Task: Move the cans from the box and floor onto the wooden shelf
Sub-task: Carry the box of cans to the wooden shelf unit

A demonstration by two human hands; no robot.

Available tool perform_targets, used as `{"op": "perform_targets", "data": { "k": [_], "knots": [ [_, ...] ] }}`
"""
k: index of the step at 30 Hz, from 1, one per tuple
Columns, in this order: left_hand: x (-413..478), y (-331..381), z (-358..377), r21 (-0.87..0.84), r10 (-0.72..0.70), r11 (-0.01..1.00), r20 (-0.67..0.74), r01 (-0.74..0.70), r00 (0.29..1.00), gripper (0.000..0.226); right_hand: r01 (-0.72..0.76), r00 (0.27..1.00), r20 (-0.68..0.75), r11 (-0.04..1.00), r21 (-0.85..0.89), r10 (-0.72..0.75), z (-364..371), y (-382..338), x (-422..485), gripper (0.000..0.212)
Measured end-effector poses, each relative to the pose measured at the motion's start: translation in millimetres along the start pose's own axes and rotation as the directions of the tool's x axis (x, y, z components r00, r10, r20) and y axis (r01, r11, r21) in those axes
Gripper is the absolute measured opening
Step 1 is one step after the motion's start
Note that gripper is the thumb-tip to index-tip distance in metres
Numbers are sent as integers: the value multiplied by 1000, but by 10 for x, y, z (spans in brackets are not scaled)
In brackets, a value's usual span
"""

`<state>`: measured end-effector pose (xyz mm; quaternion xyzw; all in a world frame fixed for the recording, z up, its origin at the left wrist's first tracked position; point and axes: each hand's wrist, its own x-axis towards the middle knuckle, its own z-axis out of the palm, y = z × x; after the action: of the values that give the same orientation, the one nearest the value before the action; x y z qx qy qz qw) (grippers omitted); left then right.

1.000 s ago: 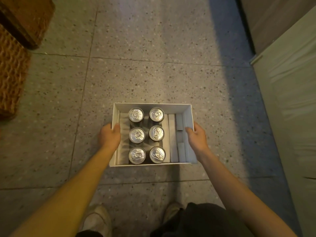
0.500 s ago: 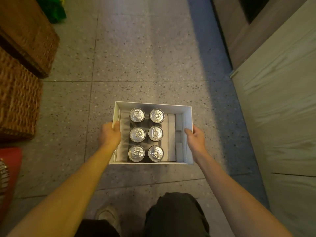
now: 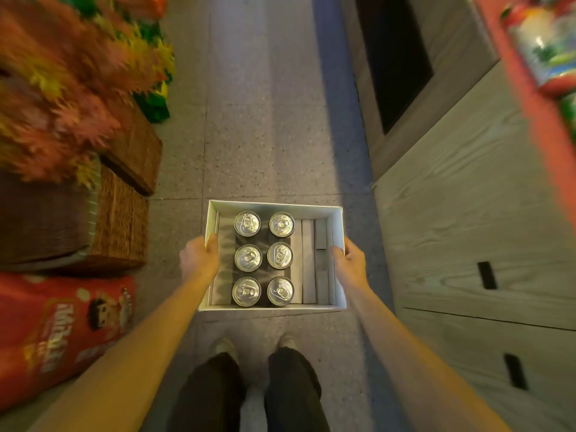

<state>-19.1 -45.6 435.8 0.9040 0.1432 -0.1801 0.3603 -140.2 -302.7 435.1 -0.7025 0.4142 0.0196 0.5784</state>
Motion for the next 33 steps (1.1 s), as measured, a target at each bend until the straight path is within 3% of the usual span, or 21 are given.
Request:
{"op": "perform_targets", "data": {
  "k": [7,15,25,33],
  "knots": [
    [-657,913,-849,70,17,997,-20,-16,1000,44,-20,1000,11,1000,-6,20,-667,-1103,-592,26],
    [-565,1451,-966,66,3,998,-63,1,998,36,-14,1000,1,1000,-20,14,-818,-1599,-368,20],
    [879,2148,-959,9,-25,1000,24,25,999,39,-87,995,-46,995,-39,86,-268,-2333,877,18],
    [2419,3251,-1353,25,0,1000,34,-1,999,41,-94,991,-103,993,-73,87,231,-3722,1984,17]
  ]
}}
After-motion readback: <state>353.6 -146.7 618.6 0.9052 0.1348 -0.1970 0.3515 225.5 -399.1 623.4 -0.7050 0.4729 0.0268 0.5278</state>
